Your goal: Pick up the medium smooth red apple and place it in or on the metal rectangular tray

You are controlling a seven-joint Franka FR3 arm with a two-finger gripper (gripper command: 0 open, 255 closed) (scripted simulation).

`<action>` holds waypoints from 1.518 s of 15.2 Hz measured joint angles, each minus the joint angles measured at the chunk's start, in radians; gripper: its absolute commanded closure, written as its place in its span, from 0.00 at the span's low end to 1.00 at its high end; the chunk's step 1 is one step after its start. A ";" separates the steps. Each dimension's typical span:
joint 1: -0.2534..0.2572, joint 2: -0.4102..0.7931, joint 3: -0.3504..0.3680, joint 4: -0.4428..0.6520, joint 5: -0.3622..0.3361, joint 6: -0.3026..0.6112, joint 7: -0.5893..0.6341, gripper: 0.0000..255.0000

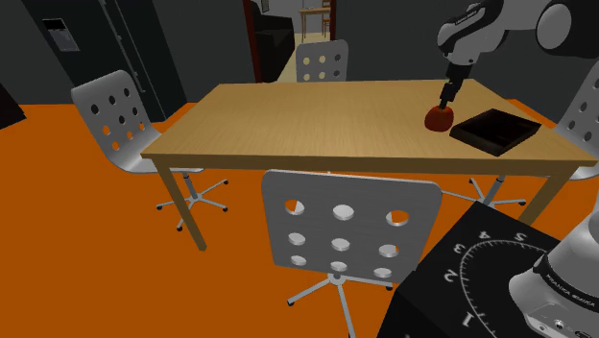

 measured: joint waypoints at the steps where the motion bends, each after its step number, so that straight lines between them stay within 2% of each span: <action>1: 0.000 0.000 0.000 0.000 0.000 0.000 0.000 1.00; 11: 0.000 -0.002 -0.001 0.005 -0.002 -0.006 0.002 1.00; 23: 0.001 -0.040 -0.016 0.111 -0.032 -0.142 0.026 1.00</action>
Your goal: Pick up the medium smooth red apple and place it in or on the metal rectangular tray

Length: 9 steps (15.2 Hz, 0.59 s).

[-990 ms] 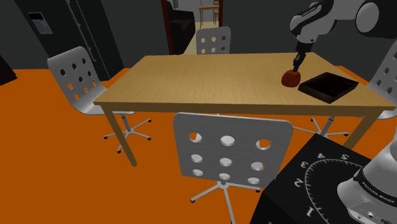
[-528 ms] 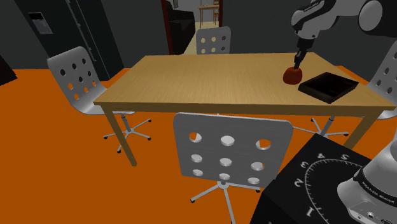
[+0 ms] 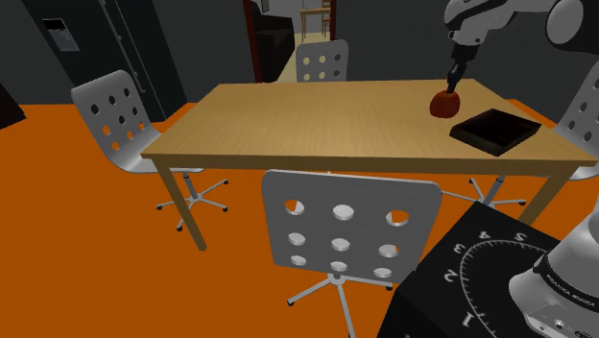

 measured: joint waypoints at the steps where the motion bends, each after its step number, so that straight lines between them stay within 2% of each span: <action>1: 0.000 -0.002 -0.001 0.009 -0.002 -0.011 0.002 1.00; 9: -0.008 -0.013 -0.007 0.104 -0.012 -0.113 0.012 1.00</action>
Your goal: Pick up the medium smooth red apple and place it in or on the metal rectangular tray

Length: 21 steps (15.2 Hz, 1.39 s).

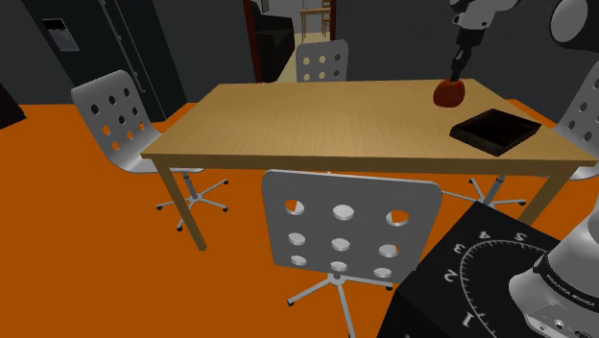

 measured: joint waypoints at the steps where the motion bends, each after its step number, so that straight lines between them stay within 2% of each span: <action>1: -0.002 -0.001 -0.001 0.013 -0.001 -0.013 0.000 1.00; 6: -0.028 -0.039 -0.022 0.006 -0.017 -0.044 -0.044 1.00; 9: -0.063 -0.060 -0.043 0.010 -0.023 -0.069 -0.095 1.00; 11: -0.074 -0.098 -0.060 -0.020 -0.042 -0.073 -0.126 1.00; 18: -0.180 -0.111 -0.113 0.045 -0.038 -0.158 -0.270 1.00; 21: -0.191 -0.119 -0.120 0.016 -0.041 -0.139 -0.294 1.00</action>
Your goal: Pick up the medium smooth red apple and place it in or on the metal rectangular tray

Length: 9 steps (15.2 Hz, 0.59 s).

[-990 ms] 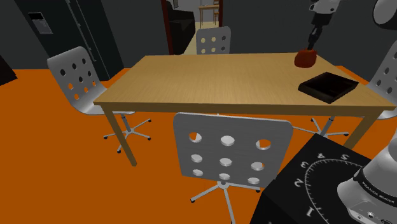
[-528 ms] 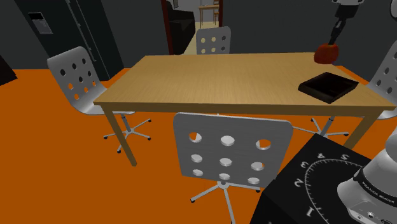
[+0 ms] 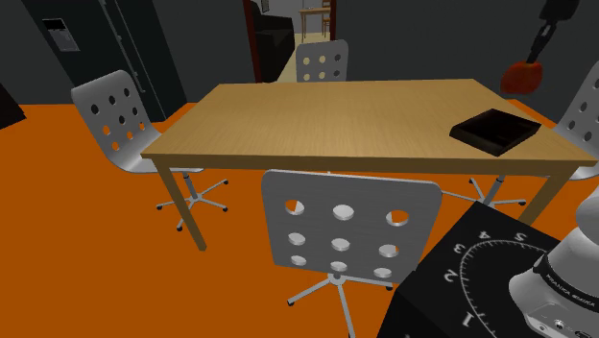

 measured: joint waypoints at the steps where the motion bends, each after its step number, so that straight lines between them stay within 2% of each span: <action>1: 0.002 -0.002 0.000 -0.015 -0.001 0.013 -0.001 1.00; 9: 0.018 -0.017 0.003 -0.141 -0.009 0.126 -0.005 1.00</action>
